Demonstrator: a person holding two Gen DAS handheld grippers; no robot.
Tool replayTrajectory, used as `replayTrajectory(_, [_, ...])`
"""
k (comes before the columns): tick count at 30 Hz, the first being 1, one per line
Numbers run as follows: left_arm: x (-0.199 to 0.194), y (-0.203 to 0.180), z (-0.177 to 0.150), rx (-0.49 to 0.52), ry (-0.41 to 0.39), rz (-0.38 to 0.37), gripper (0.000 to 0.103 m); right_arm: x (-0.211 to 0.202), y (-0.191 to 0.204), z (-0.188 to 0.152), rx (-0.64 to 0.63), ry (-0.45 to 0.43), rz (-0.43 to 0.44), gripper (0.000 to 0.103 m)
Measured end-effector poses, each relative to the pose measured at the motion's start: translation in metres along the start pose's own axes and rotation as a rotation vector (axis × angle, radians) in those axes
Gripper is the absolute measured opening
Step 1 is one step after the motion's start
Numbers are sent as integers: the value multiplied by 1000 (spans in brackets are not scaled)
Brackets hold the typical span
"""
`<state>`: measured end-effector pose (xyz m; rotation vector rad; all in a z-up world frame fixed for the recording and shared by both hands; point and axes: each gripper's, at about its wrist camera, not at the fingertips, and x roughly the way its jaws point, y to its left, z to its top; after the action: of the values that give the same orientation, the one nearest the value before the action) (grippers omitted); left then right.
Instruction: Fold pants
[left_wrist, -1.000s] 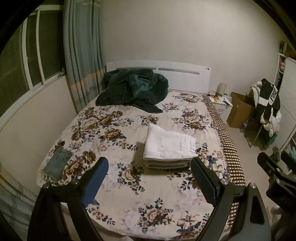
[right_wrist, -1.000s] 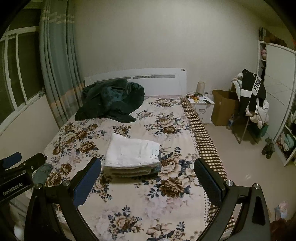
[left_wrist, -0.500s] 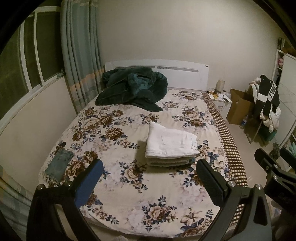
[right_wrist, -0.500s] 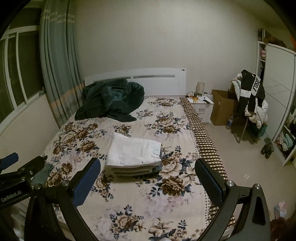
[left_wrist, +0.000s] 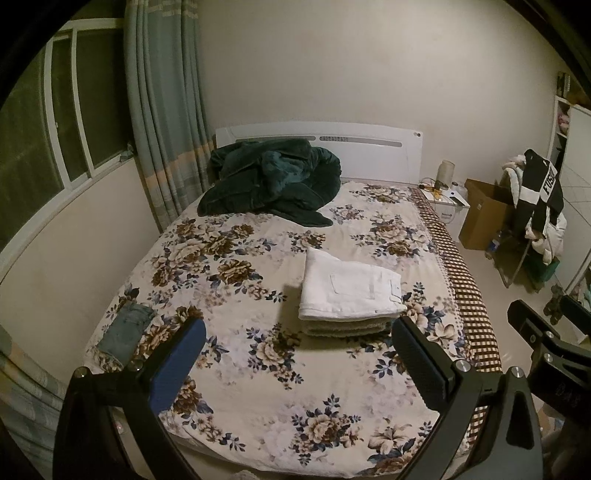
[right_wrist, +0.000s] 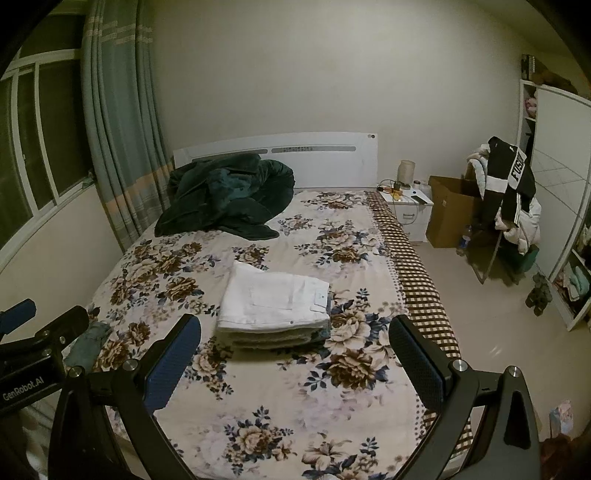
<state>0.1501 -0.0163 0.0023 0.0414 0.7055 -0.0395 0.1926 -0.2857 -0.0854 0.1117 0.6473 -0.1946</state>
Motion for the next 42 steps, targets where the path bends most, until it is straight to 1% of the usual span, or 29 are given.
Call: replayTrajectory(42, [-7,-4,3,-1,-2,-5,103,3,2,0,-2,4,7,103])
